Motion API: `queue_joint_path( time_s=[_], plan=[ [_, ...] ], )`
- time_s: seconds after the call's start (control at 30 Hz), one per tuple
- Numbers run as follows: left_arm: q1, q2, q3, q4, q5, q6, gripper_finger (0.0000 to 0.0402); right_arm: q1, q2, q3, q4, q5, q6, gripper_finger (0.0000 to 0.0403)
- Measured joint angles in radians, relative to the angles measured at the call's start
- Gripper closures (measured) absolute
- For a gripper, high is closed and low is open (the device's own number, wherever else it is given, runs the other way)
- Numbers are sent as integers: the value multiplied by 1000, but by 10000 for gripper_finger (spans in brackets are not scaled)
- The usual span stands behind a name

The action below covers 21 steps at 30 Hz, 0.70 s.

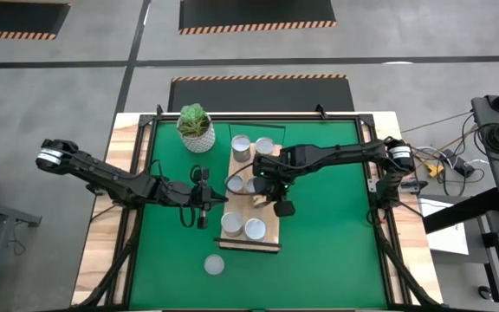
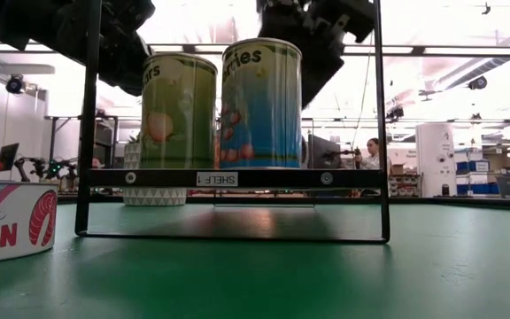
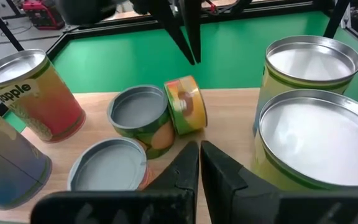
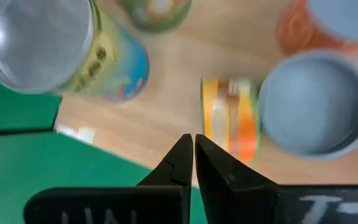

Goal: Pick and place cans onto a shelf
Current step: Adjust the canned mushroom on the shelf

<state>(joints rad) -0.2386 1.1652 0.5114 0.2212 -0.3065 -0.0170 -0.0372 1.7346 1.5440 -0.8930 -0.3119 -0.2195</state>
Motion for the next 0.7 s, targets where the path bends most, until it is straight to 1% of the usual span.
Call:
queue_joint_path(
  time_s=[0.13, 0.27, 0.43, 0.7],
  plan=[
    [0, 0, 0, 0, 0, -3, 402, 0, -9, 0, 55, 0, -21, 394],
    [0, 0, 0, -1, 0, -7, 402, 0, -1, -2, 70, 7, -47, 394],
    [0, 0, 0, -2, 0, -8, 402, 0, -1, -16, 68, 101, -53, 394],
    [0, 0, 0, -5, 0, -18, 402, 0, -1, -25, 1, 106, -32, 394]
  ],
)
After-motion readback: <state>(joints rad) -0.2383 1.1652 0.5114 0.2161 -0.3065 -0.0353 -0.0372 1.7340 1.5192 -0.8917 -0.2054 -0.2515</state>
